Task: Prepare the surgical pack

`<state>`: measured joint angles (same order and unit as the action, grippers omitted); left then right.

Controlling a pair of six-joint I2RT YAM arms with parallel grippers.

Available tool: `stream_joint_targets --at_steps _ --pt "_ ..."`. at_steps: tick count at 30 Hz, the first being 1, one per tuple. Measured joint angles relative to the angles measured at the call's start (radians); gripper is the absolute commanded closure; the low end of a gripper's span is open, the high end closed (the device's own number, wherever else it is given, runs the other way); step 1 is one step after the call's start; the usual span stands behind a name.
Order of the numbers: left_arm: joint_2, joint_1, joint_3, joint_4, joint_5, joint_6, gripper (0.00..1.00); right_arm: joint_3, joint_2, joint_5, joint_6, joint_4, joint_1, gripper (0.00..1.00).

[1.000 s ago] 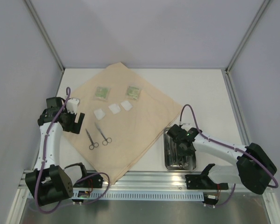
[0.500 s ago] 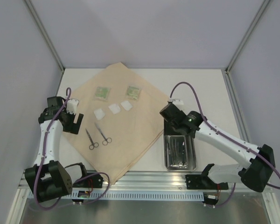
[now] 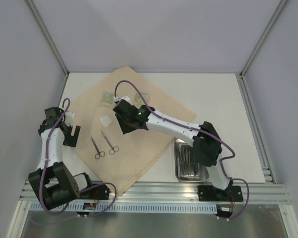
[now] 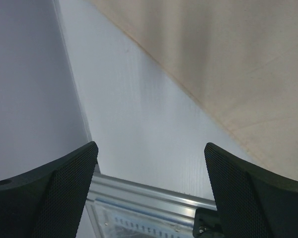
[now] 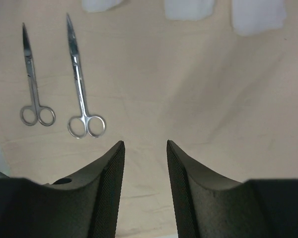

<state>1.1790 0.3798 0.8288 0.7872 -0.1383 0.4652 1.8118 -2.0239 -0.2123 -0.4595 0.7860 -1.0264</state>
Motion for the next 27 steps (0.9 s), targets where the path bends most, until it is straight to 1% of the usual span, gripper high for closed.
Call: stream_joint_targets --at_steps 2,5,9,13,14,15,16,19,25,27 --pt "0.0 0.024 -0.002 -0.015 -0.001 0.007 0.02 0.109 -0.095 0.018 0.024 -0.006 -0.02 0.62" --pt "0.0 0.033 -0.013 -0.03 0.0 0.012 0.02 0.226 -0.195 0.035 0.045 -0.014 -0.047 0.64" --pt "0.0 0.034 -0.029 -0.039 0.002 0.013 0.02 0.32 -0.288 0.044 0.061 -0.02 -0.078 0.67" --pt "0.0 0.034 -0.03 -0.042 0.009 0.013 0.04 0.351 -0.347 0.045 0.069 -0.029 -0.1 0.67" --pt "0.0 0.034 -0.03 -0.04 0.017 0.013 0.06 0.354 -0.361 0.044 0.07 -0.029 -0.105 0.67" --pt "0.0 0.035 -0.03 -0.039 0.027 0.013 0.1 0.356 -0.371 0.043 0.07 -0.029 -0.107 0.67" --pt "-0.001 0.035 -0.03 -0.034 0.042 0.014 0.11 0.36 -0.383 0.041 0.07 -0.029 -0.109 0.67" --pt "-0.011 0.035 -0.029 -0.005 0.108 0.017 0.18 0.363 -0.415 0.039 0.071 -0.031 -0.111 0.67" --pt "-0.048 0.039 -0.007 0.051 0.275 0.028 0.2 0.365 -0.455 0.048 0.072 -0.05 -0.112 0.67" --pt "-0.05 0.056 0.003 0.062 0.338 0.034 0.2 0.369 -0.46 0.049 0.073 -0.058 -0.115 0.67"
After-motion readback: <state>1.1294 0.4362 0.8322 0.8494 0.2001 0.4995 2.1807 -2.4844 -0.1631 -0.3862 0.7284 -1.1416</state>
